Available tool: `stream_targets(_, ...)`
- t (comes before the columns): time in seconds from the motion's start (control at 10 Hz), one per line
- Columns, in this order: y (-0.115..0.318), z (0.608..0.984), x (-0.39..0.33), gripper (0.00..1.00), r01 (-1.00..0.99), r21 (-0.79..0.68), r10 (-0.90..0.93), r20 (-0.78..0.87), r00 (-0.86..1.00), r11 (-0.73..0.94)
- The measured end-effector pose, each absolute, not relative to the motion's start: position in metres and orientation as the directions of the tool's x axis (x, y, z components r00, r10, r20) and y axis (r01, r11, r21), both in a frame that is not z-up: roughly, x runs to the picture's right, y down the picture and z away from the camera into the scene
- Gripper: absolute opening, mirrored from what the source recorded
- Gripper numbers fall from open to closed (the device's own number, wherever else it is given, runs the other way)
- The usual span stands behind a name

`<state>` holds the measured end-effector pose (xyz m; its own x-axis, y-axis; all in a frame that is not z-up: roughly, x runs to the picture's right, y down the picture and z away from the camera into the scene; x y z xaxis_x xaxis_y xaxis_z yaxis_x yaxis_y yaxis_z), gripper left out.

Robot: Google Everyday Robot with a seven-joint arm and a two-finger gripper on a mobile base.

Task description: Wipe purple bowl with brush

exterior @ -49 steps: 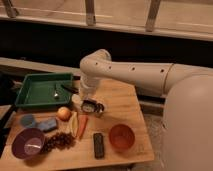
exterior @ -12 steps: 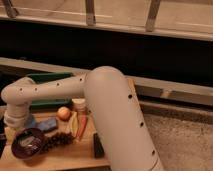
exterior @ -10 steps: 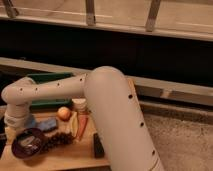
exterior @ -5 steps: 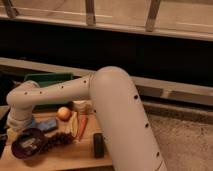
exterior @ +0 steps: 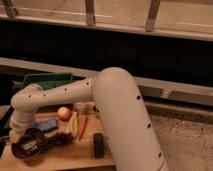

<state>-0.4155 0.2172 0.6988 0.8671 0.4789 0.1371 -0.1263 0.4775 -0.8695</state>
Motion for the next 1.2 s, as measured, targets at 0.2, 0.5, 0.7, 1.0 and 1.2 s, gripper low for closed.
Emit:
stream_targets(0.2,0.216,0.699,-0.408,0.0,-0.149,-0.865,0.479,0.115,0.87,0.479)
stream_targets(0.5,0.205,0.705,-0.404,0.0,-0.168,-0.853,0.461,0.093,0.882,0.494)
stream_targets(0.7,0.201,0.71,-0.417,0.0,-0.145,-0.851,0.439,0.109,0.892,0.506)
stream_targets(1.0,0.205,0.708,-0.431,0.0,-0.1,-0.859,0.424,0.143,0.894,0.502)
stream_targets(1.2,0.218,0.7,-0.433,0.0,-0.083,-0.87,0.424,0.151,0.893,0.485)
